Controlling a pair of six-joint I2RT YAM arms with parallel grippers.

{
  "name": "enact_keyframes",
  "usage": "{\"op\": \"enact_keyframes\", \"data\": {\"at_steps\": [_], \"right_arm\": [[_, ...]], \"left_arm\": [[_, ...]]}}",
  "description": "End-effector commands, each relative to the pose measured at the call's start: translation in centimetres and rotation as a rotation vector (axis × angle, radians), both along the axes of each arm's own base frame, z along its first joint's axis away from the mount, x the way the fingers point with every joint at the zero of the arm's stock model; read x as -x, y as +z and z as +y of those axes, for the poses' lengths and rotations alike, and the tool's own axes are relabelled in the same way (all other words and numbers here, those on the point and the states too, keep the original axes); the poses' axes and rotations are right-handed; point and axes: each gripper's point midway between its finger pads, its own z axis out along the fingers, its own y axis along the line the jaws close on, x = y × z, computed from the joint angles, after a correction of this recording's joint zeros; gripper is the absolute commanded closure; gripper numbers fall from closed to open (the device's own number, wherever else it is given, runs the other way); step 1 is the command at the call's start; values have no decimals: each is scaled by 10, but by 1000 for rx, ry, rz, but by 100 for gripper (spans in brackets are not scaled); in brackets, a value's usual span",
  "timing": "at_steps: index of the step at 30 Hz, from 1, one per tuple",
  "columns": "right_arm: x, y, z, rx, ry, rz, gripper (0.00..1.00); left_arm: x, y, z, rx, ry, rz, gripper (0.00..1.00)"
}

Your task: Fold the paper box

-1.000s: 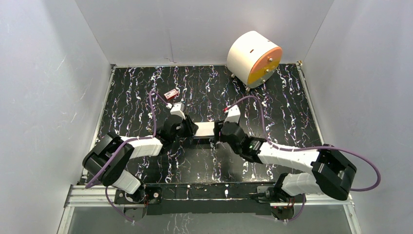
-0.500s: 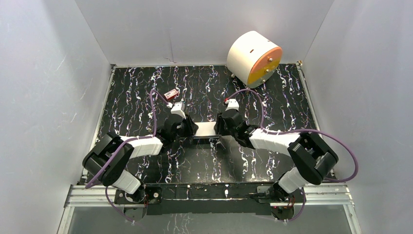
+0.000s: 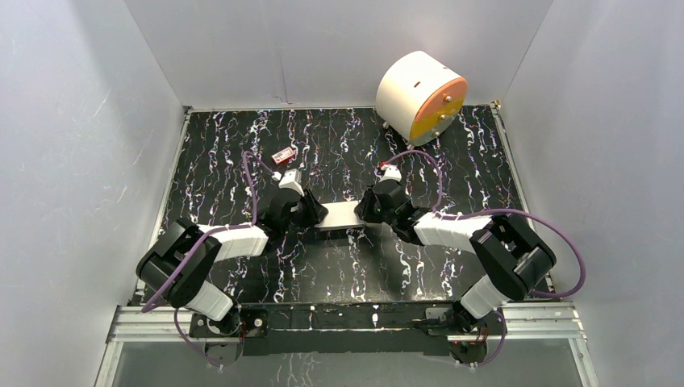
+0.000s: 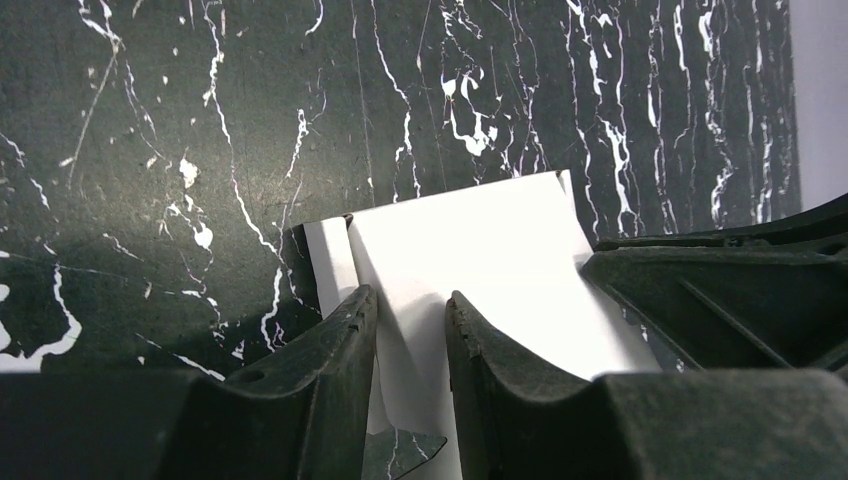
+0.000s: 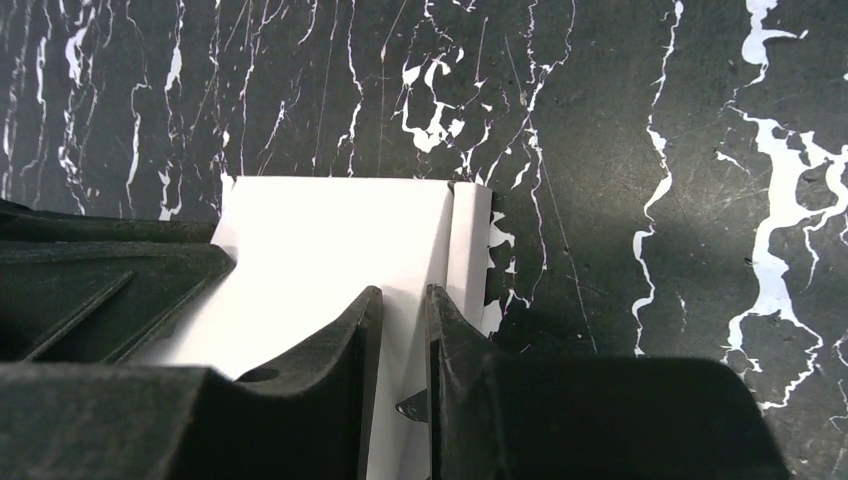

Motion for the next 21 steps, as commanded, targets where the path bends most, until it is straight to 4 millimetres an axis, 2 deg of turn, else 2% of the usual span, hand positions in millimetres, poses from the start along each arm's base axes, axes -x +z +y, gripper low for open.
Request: {"op": "enact_keyframes", "data": {"at_steps": [1, 7, 13, 21], "right_arm": [[18, -9, 17, -96, 55, 70, 73], [27, -27, 13, -80, 67, 103, 74], [29, -46, -1, -3, 60, 94, 75], [31, -46, 7, -2, 80, 77, 77]], "left_arm": [[37, -16, -14, 88, -77, 154, 70], [45, -9, -19, 194, -66, 174, 70], [45, -17, -4, 99, -39, 163, 70], [48, 12, -28, 282, -68, 206, 67]]}}
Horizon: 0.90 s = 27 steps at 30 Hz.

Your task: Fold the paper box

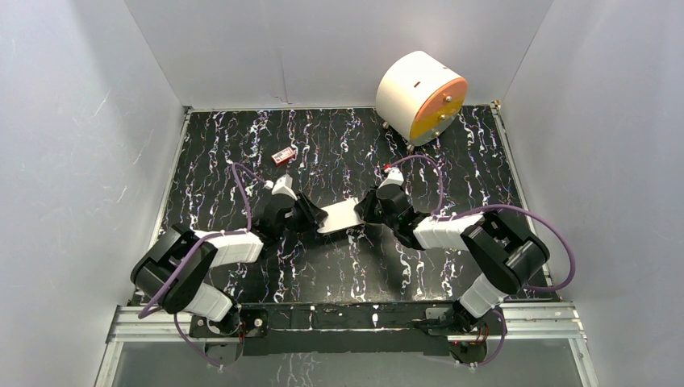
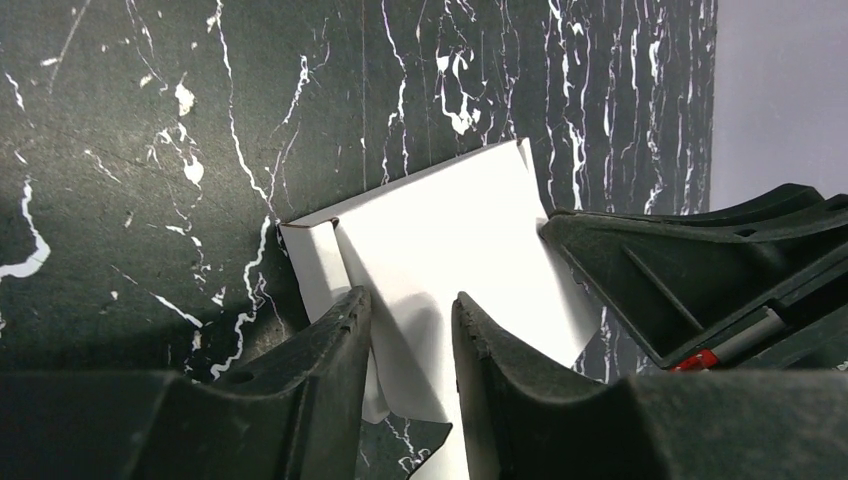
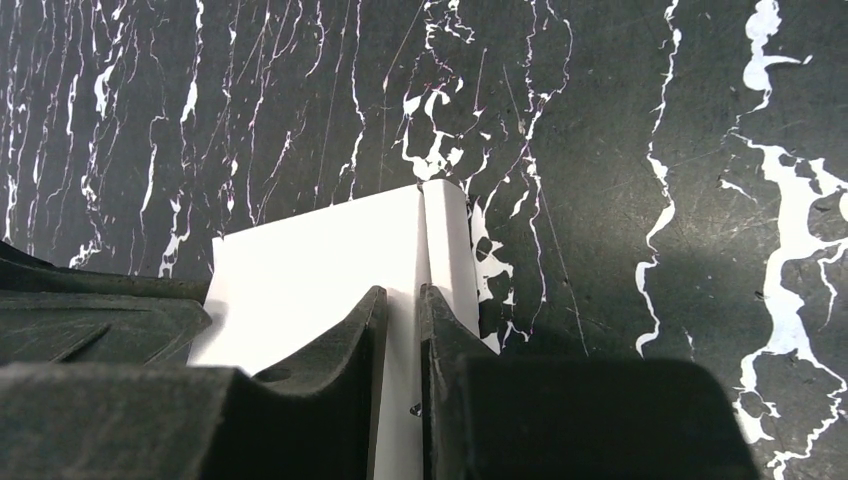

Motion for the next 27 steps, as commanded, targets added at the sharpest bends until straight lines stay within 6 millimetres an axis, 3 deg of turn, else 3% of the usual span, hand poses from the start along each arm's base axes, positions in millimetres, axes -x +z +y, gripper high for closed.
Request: {"op": "enact_keyframes", "data": {"at_steps": [1, 4, 8, 13, 17, 27], "right_arm": [[38, -36, 7, 76, 111, 111, 77], [39, -31, 11, 83, 121, 92, 77], [45, -27, 20, 80, 140, 86, 77], [52, -20, 23, 81, 121, 74, 78], [48, -16, 13, 96, 53, 61, 78], [36, -12, 3, 116, -40, 40, 76]], "left_arm": [[33, 14, -30, 141, -136, 106, 66], [26, 24, -30, 160, -106, 83, 64], [11, 22, -30, 114, -93, 73, 63], [-6, 3, -20, 28, -97, 84, 63], [-4, -8, -9, 4, -83, 108, 62], [-4, 18, 17, -101, -37, 28, 54]]}}
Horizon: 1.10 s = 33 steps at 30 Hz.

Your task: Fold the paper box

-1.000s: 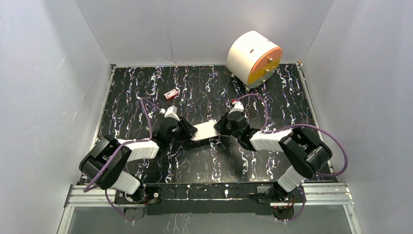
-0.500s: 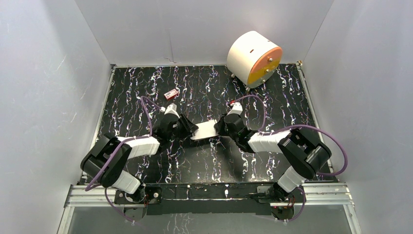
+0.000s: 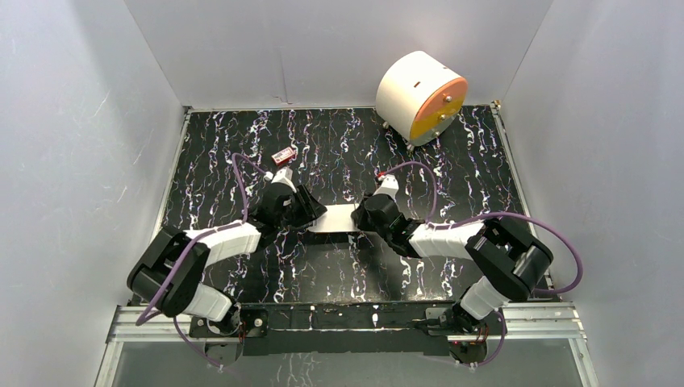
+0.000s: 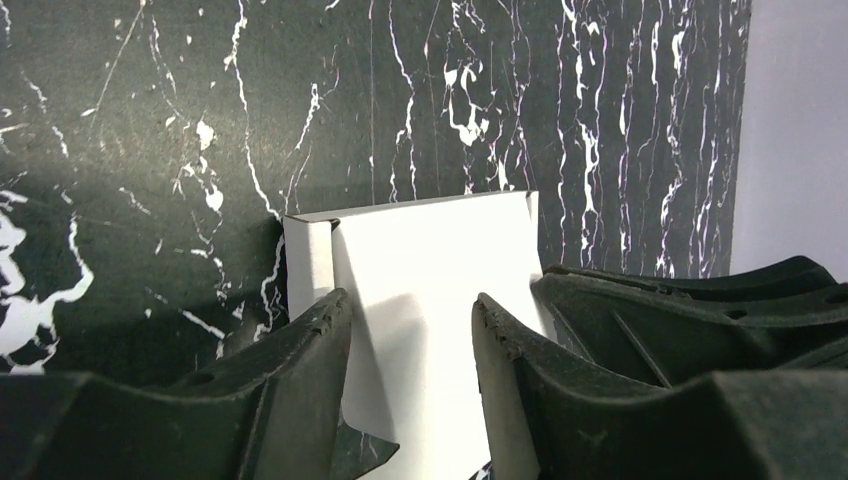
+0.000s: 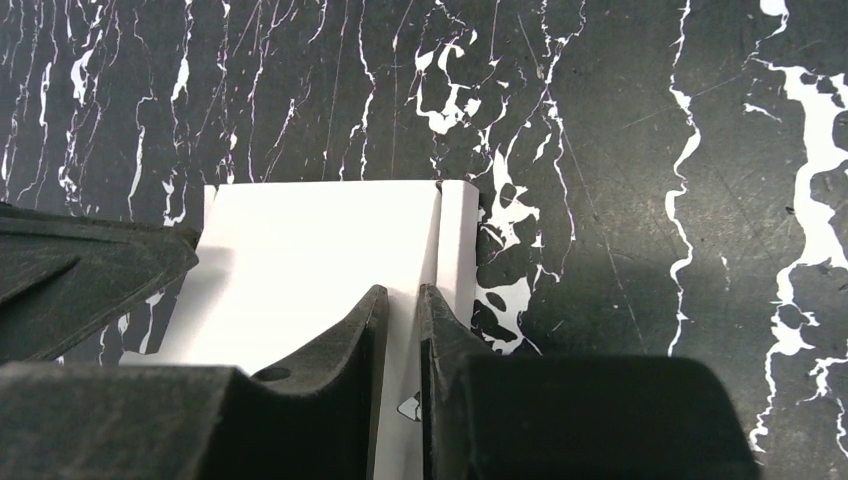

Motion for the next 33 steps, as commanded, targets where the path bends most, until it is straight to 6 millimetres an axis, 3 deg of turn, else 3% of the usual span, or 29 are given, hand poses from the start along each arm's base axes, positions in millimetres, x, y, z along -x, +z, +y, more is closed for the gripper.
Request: {"op": "enact_keyframes", "data": {"at_steps": [1, 9, 26, 33], "right_arm": [[14, -14, -3, 50, 11, 62, 76], [10, -11, -3, 54, -4, 54, 76], [10, -11, 1, 44, 5, 49, 76], [12, -11, 2, 46, -2, 46, 77]], "left_arm": [[10, 11, 11, -76, -22, -17, 54], [19, 22, 19, -103, -34, -19, 53], [36, 10, -17, 70, -151, 99, 64], [40, 29, -36, 247, -165, 123, 67]]}}
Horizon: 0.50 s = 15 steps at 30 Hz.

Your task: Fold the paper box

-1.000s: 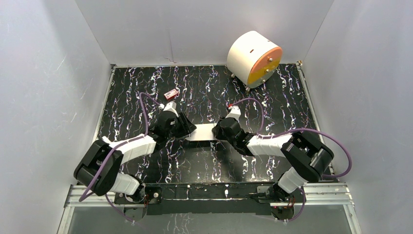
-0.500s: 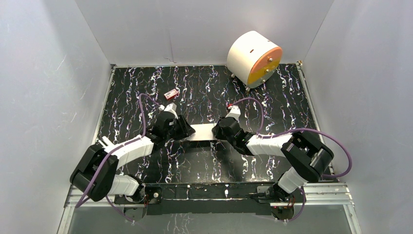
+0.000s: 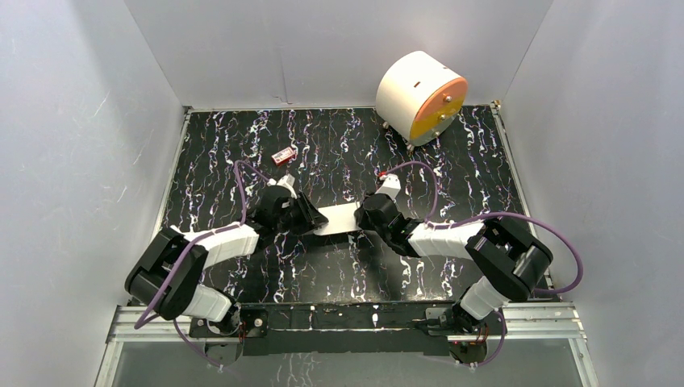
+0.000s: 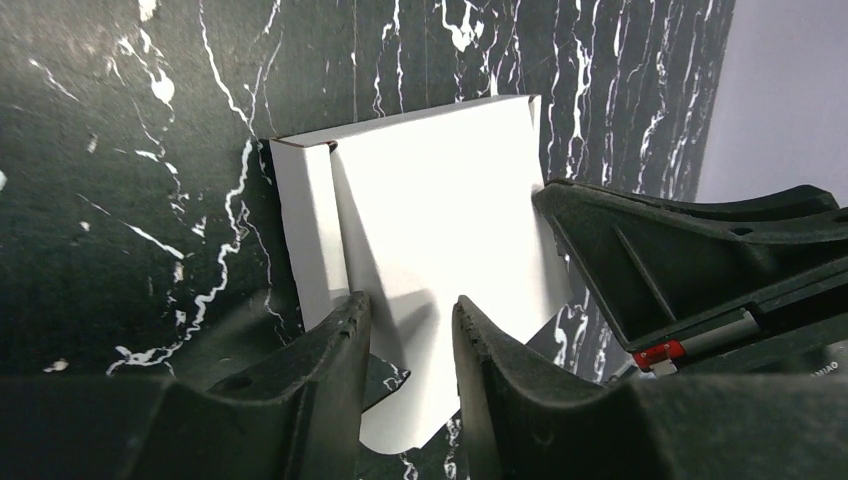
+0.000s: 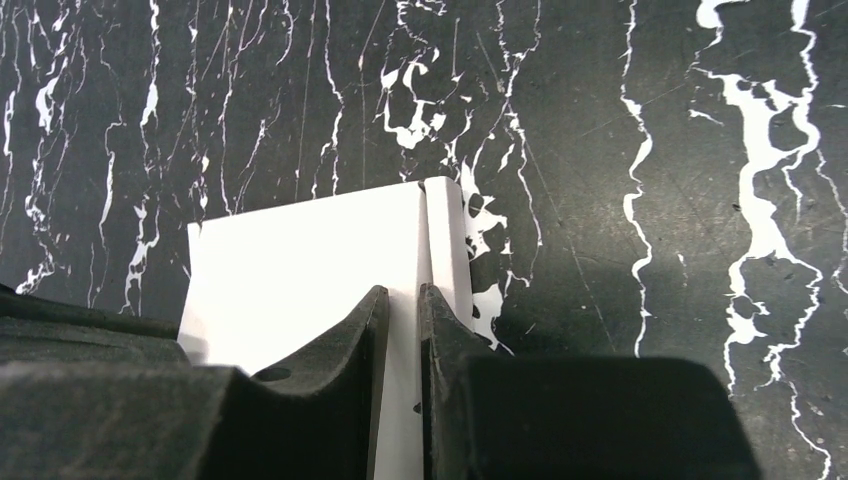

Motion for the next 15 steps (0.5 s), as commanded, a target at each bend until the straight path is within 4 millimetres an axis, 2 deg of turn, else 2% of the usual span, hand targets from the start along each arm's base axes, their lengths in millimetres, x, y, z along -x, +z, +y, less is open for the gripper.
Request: {"op": "enact_keyframes", "data": {"at_steps": [1, 4, 9, 12, 15], "right_arm": [[16, -12, 7, 24, 47, 51, 77], [18, -13, 9, 27, 51, 52, 77], [17, -14, 2, 61, 45, 33, 77], [16, -11, -2, 75, 43, 11, 77], [15, -10, -5, 92, 48, -6, 77]], "left_arm": [[5, 33, -29, 204, -47, 6, 68], [1, 33, -27, 200, -26, -9, 69], [2, 8, -7, 39, -15, -19, 70], [2, 9, 8, -41, 0, -67, 70], [0, 17, 21, -98, 20, -121, 68]]}}
